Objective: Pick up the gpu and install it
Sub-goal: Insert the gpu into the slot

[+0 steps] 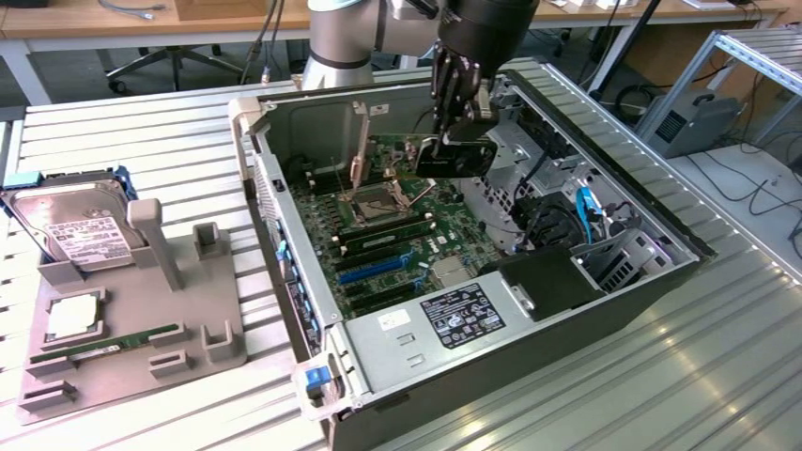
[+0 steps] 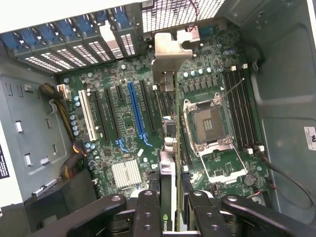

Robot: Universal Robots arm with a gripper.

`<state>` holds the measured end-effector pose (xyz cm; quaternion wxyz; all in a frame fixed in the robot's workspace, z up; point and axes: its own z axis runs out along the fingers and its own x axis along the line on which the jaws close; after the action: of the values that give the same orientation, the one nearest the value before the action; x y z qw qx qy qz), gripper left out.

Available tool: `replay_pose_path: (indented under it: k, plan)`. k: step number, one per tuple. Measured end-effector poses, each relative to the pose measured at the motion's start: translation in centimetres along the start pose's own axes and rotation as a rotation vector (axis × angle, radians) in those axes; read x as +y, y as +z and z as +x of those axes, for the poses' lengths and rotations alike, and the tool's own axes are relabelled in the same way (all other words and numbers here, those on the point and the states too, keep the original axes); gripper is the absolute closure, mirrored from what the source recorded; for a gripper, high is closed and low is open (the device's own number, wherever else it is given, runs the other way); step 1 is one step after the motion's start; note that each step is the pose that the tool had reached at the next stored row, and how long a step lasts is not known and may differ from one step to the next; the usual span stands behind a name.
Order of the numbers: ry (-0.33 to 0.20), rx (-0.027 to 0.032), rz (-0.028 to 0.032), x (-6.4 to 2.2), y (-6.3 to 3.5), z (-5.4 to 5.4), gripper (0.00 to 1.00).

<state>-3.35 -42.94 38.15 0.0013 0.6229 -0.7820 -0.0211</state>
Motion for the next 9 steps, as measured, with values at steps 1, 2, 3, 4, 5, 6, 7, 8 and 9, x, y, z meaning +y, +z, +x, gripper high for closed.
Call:
replay_pose_path:
  k: [1,2,3,4,5,6,7,8,9]
  plan:
    - [-0.002,0.0001,-0.0001,0.00,0.00,0.00,0.73]
    - [-0.004,0.0001,-0.0001,-0.01,0.00,0.00,0.73]
    - [-0.006,0.0001,-0.0001,-0.01,0.00,0.00,0.73]
    - [-0.008,0.0002,-0.0002,-0.01,0.00,0.00,0.73]
    - [-0.010,0.0002,-0.0002,-0.01,0.00,0.00,0.73]
    - [-0.012,0.0003,-0.0003,-0.02,0.00,0.00,0.73]
    - [-0.014,0.0003,-0.0003,-0.02,0.00,0.00,0.73]
    - [-0.016,0.0004,-0.0004,-0.02,0.00,0.00,0.73]
    - [-0.018,0.0006,-0.0004,-0.03,0.00,0.00,0.73]
